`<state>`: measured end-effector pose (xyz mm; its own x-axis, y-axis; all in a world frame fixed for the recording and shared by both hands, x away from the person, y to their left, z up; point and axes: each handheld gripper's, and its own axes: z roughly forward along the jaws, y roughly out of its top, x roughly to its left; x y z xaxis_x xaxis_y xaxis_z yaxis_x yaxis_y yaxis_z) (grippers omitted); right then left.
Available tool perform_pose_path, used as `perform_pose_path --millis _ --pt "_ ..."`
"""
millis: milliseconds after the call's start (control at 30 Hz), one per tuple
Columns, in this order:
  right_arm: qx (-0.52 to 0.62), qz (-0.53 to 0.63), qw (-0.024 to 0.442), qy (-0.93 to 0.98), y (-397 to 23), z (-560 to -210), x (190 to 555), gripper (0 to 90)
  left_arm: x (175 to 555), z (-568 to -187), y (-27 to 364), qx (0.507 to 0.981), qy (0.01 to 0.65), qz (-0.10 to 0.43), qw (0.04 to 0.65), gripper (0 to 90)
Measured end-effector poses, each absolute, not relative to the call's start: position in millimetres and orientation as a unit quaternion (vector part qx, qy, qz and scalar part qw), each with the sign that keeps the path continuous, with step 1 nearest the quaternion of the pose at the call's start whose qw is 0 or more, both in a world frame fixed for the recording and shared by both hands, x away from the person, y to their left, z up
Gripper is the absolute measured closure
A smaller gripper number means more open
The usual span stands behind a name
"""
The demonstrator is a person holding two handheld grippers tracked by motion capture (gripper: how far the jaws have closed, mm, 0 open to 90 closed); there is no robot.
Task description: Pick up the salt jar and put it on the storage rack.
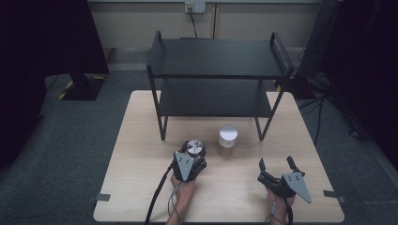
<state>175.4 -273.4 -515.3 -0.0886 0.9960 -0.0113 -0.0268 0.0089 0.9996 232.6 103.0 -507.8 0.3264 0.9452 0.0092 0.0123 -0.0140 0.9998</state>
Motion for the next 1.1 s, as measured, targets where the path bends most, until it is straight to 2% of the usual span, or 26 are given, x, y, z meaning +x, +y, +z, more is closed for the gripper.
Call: perform_pose_path --millis 467,1100 --pt "0.469 0.524 0.487 0.518 -272.8 -514.9 175.4 0.6 231.6 -498.6 106.5 0.580 0.432 0.388 0.571 35.2" --pt "0.469 0.525 0.486 0.518 -273.4 -514.9 175.5 0.6 232.8 -488.5 119.0 0.602 0.410 0.378 0.572 35.2"
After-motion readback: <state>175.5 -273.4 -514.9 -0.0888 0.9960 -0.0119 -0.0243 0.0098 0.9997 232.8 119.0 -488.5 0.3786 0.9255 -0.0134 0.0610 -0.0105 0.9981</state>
